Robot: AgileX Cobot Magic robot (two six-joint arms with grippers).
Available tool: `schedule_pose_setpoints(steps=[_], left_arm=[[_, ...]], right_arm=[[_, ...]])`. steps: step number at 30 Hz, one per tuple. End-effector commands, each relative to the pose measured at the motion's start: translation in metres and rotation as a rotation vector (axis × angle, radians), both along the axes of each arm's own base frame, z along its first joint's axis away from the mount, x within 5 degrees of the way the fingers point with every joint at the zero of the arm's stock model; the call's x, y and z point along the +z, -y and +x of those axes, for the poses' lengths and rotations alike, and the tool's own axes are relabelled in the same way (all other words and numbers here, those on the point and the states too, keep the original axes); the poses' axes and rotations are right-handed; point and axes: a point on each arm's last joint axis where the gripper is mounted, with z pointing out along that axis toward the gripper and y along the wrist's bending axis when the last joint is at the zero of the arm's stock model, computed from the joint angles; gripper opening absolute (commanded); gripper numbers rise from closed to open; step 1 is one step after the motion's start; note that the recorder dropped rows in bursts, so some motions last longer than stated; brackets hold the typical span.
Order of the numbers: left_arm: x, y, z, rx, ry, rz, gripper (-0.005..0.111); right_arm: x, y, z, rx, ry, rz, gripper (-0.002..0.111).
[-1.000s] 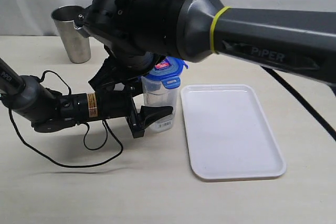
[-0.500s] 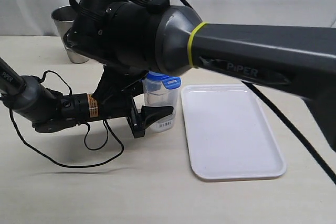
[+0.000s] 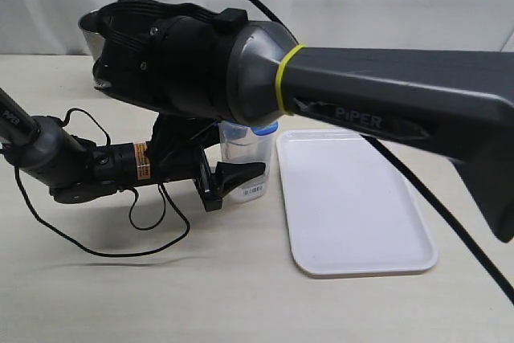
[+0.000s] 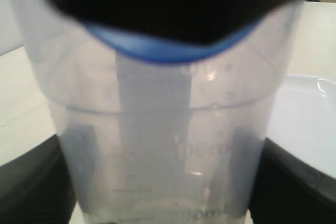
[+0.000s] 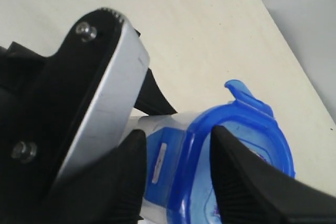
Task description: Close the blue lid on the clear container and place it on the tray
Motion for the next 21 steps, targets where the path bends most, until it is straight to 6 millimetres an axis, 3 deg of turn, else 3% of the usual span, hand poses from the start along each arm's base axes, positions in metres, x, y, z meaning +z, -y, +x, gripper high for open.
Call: schedule_pose_setpoints(steps=[1, 15, 21], left_arm=[[0.0014, -0.0002, 0.0010, -0.001, -0.009, -0.011, 0.000], [0.0014, -0.0002, 0.0010, -0.001, -0.009, -0.011, 0.000], [0.0014, -0.0002, 0.0010, -0.001, -0.009, -0.011, 0.000]], right_arm=[[-0.0298, 0.0092, -0.0013, -0.056, -0.106, -0.122, 0.037], [-0.0355, 0.0061, -0.0068, -0.034, -0.203, -0.080, 0.037], [-0.0339, 0.0015, -0.0068, -0.003, -0.311, 0.096, 0.037]])
